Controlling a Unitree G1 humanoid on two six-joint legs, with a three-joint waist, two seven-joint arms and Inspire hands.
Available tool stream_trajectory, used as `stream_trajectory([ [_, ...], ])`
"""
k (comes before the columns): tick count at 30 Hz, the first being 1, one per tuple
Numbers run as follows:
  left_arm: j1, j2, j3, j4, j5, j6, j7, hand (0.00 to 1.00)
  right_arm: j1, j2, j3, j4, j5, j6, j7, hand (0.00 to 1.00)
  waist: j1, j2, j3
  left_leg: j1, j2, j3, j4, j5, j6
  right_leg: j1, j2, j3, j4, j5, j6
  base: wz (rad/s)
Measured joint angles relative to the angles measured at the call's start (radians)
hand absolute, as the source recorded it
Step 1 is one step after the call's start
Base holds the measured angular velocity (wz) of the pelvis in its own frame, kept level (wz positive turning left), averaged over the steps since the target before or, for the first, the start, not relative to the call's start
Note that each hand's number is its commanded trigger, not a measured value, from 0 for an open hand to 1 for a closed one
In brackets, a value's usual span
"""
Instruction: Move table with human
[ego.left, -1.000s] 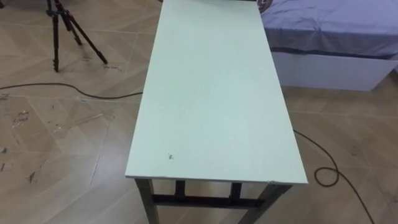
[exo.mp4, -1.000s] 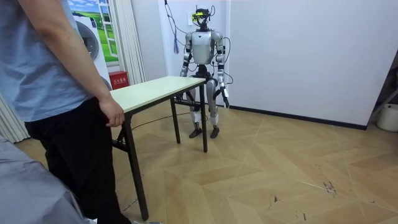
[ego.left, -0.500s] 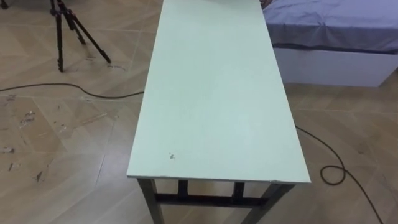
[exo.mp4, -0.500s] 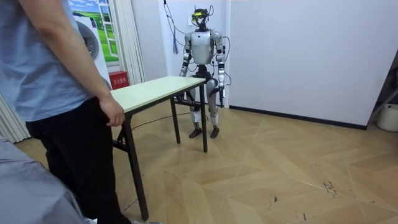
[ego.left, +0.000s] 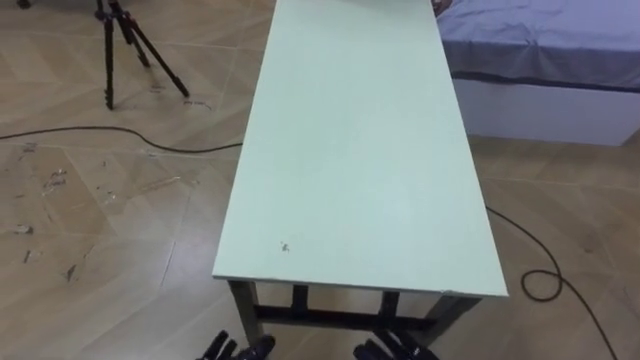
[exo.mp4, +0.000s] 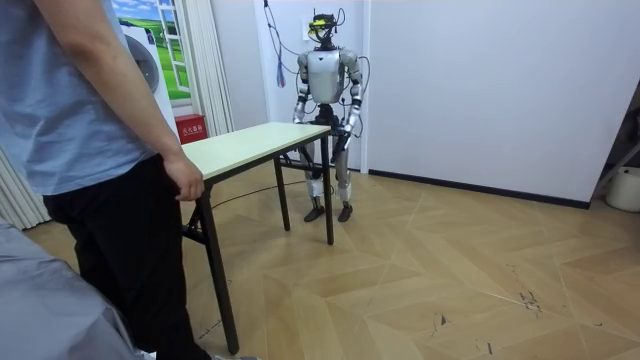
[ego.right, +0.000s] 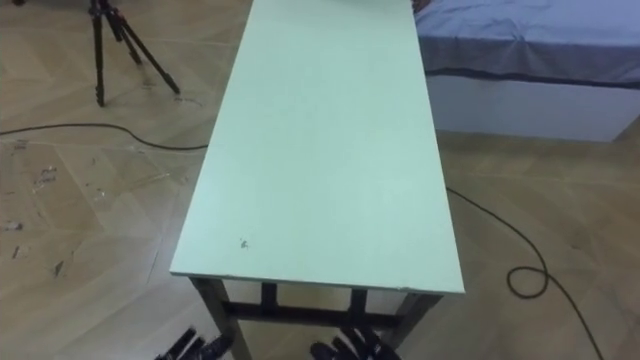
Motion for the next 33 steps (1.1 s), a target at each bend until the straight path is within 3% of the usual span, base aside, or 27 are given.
stream_trajectory([
  [2,0.005,0.003,-0.021,-0.024,-0.050,0.003,-0.006,0.00,0.008,-0.015,0.010,-0.047,0.059,0.000,0.019,0.00,-0.001,0.001,0.0003,0.000,0.001,0.000,0.006,0.000,0.000,0.001,-0.001,-0.003,-0.001,-0.001,0.000,0.00],
  [4,0.022,0.027,-0.061,-0.066,-0.095,0.005,-0.006,0.00,0.001,-0.026,0.025,-0.050,0.135,-0.001,0.033,0.00,-0.004,-0.001,0.0001,-0.002,0.001,0.000,0.009,0.000,0.000,0.002,-0.002,-0.009,-0.001,-0.003,0.000,0.05],
  [9,0.040,0.055,-0.117,-0.147,-0.128,0.008,0.016,0.00,-0.011,-0.032,0.086,-0.058,0.143,0.000,0.042,0.00,-0.003,-0.004,0.0001,-0.004,0.001,0.000,0.009,0.000,0.000,-0.001,-0.010,-0.009,0.000,-0.003,0.001,0.01],
  [13,0.037,0.058,-0.125,-0.164,-0.220,0.015,0.027,0.00,-0.033,-0.035,0.144,-0.100,0.143,0.003,0.060,0.00,-0.010,-0.004,0.0004,-0.006,0.000,-0.001,0.011,0.000,0.000,-0.005,-0.010,-0.008,0.010,-0.004,0.001,0.00],
  [19,0.037,0.076,-0.140,-0.188,-0.263,0.011,0.061,0.00,-0.054,-0.065,0.162,-0.119,0.143,0.002,0.078,0.00,-0.034,-0.003,0.0007,-0.008,-0.004,-0.006,0.010,0.000,0.000,-0.002,-0.010,-0.010,0.012,-0.004,0.001,0.02],
  [25,0.034,0.091,-0.158,-0.211,-0.326,0.011,0.099,0.00,-0.060,-0.071,0.176,-0.119,0.143,0.000,0.067,0.00,-0.034,-0.002,0.0025,0.002,-0.008,-0.014,0.011,0.000,0.000,0.008,-0.009,-0.012,0.012,-0.004,0.001,0.01],
  [33,0.006,0.104,-0.177,-0.216,-0.329,0.011,0.125,0.00,-0.082,-0.084,0.209,-0.134,0.144,0.000,0.049,0.00,-0.034,0.002,0.0147,0.002,-0.011,-0.023,0.011,0.000,0.000,0.007,-0.011,-0.012,0.021,-0.003,0.001,0.00],
])
